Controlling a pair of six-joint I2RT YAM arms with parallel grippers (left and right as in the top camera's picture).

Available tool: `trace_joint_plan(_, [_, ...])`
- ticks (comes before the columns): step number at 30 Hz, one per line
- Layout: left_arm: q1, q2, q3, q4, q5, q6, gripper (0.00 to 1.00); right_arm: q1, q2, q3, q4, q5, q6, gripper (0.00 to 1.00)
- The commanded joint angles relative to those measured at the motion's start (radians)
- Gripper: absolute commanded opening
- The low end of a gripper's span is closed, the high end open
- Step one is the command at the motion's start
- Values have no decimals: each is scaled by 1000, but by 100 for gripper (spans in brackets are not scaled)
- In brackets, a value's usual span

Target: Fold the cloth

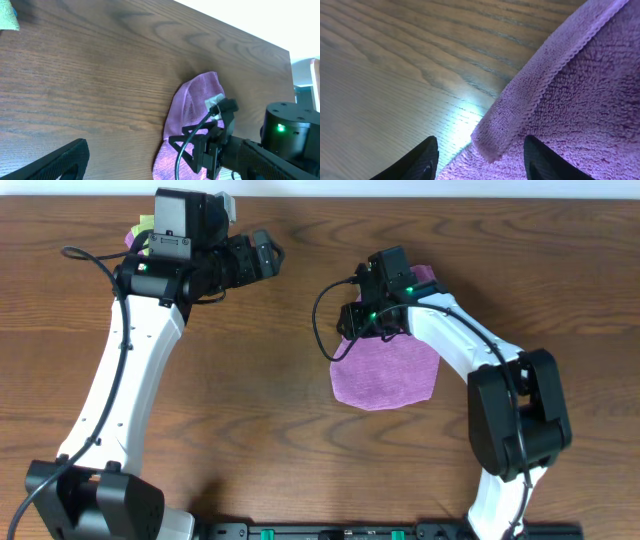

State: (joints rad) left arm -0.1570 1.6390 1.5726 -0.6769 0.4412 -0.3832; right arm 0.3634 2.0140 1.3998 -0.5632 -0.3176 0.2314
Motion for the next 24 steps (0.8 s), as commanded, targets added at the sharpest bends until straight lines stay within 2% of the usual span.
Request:
trace_joint_plan(1, [8, -12, 20, -2, -8, 21, 95, 5, 31, 10, 4, 2, 16, 53])
trace_joint_plan(3, [8, -12, 20, -2, -8, 21, 95, 5, 35, 10, 10, -1, 21, 45])
trace_joint_plan(11, [8, -12, 20, -2, -23, 21, 95, 10, 35, 10, 74, -74, 35, 1])
trace_joint_plan(15, [8, -12, 20, -2, -33, 21, 95, 24, 35, 10, 153, -109, 47, 1])
trace_joint_plan(24, [8, -12, 20, -2, -55, 21, 95, 71, 39, 10, 528, -87, 115, 1])
